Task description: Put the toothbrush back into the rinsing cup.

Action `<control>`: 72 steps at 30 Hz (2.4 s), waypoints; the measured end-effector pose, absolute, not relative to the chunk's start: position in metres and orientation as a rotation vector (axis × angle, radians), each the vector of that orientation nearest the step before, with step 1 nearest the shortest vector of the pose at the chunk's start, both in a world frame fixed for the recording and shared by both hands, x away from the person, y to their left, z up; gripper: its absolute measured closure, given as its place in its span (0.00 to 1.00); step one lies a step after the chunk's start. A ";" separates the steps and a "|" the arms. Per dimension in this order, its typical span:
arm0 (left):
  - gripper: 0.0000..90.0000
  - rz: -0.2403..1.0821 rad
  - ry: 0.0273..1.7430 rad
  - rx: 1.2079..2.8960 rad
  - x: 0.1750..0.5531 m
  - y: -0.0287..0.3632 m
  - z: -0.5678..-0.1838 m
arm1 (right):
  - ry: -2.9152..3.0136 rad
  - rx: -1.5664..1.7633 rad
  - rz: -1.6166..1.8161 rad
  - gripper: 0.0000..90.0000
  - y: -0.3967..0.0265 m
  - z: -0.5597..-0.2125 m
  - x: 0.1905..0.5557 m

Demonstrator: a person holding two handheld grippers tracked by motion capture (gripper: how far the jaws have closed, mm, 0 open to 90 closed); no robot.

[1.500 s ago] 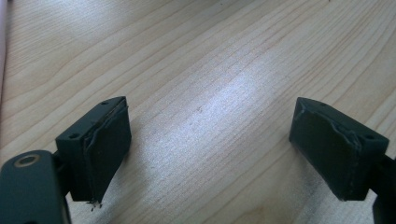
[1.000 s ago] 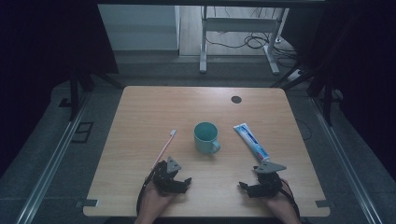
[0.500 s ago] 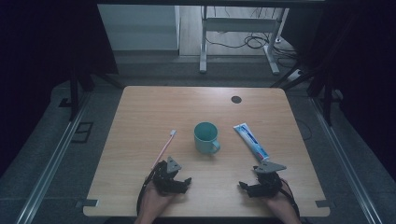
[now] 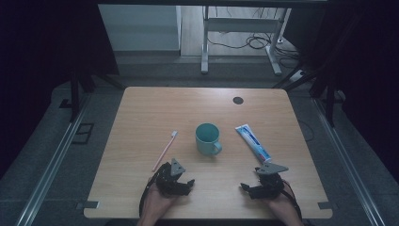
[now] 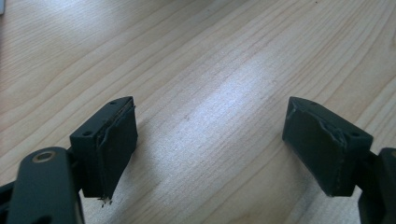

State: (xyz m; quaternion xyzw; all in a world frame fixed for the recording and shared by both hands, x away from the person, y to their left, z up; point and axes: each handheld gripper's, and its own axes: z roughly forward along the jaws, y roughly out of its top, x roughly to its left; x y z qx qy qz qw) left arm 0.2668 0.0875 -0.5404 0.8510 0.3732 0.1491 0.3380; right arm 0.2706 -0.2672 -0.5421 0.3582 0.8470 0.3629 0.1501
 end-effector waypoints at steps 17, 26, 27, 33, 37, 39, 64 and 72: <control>0.23 0.360 0.956 2.250 0.269 0.089 -0.526 | 2.433 1.028 1.042 0.13 -0.267 -0.542 0.271; 0.24 0.340 0.961 2.283 0.275 0.093 -0.522 | 2.432 1.028 1.043 0.14 -0.267 -0.542 0.271; 0.24 0.333 0.974 2.295 0.278 0.094 -0.521 | 2.432 1.028 1.043 0.14 -0.267 -0.542 0.271; 0.24 0.303 0.992 2.341 0.288 0.098 -0.518 | 2.432 1.029 1.043 0.14 -0.267 -0.542 0.271; 0.25 0.296 1.003 2.381 0.297 0.102 -0.514 | 2.432 1.030 1.043 0.14 -0.267 -0.542 0.271; 0.25 0.288 1.015 2.386 0.301 0.105 -0.513 | 2.432 1.030 1.043 0.14 -0.267 -0.542 0.271; 0.41 0.229 1.128 2.496 0.346 0.123 -0.498 | 2.431 1.025 1.042 0.14 -0.267 -0.542 0.271; 0.47 0.188 1.207 2.523 0.364 0.134 -0.495 | 2.431 1.026 1.042 0.14 -0.267 -0.542 0.271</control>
